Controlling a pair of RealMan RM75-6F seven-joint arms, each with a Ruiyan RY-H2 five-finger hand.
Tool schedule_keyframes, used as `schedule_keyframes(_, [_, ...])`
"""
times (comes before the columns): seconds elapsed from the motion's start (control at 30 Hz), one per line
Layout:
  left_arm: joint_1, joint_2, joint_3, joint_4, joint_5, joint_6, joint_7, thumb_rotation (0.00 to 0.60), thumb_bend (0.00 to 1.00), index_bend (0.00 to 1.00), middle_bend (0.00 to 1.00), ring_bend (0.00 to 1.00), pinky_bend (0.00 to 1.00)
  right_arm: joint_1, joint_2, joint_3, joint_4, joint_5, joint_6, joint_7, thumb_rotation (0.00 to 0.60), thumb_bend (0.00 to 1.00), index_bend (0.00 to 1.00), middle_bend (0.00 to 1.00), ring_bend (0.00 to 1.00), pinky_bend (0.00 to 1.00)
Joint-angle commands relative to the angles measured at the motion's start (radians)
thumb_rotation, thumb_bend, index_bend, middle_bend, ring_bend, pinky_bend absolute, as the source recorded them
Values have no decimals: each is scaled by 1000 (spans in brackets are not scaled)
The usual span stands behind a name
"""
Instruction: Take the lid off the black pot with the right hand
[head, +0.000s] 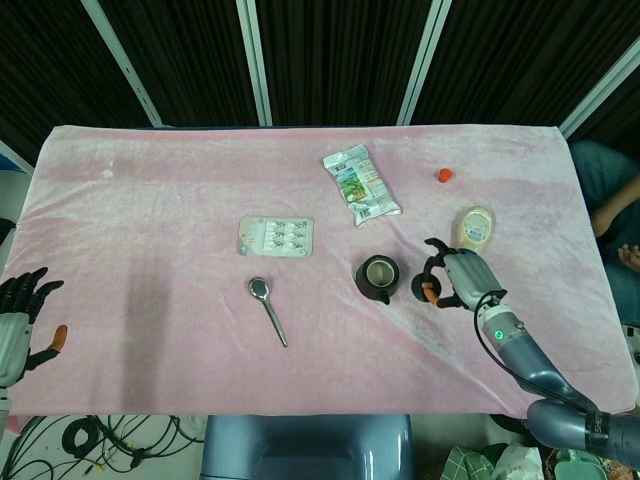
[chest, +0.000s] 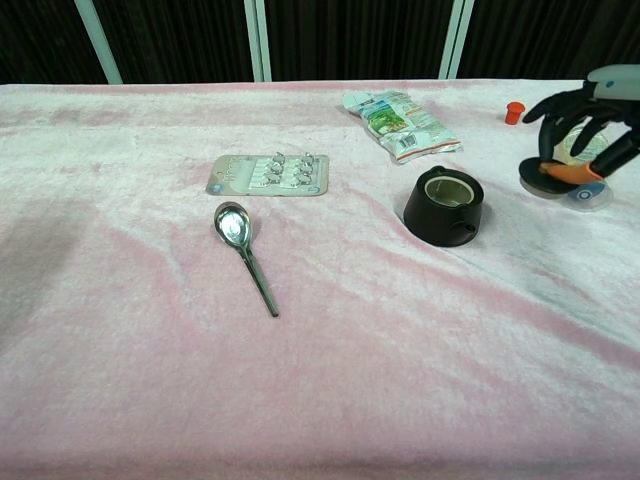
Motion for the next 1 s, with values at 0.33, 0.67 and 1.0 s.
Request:
schedule_keyframes(0.33, [0, 2, -1, -1, -4, 0, 3, 600, 422, 174, 38, 0, 19, -28, -140, -44, 121, -3, 51, -54, 600, 390, 722, 100, 233, 268])
schedule_keyframes(0.67, [0, 4, 3, -3, -3, -5, 10, 600, 422, 174, 37, 0, 19, -27, -198, -55, 202, 38, 16, -66, 600, 232, 505, 69, 202, 210])
schedule_keyframes(1.0, [1, 5, 5, -4, -4, -7, 13, 600, 422, 174, 37, 0, 19, -18, -173, -35, 181, 68, -3, -66, 600, 115, 120, 4, 157, 166])
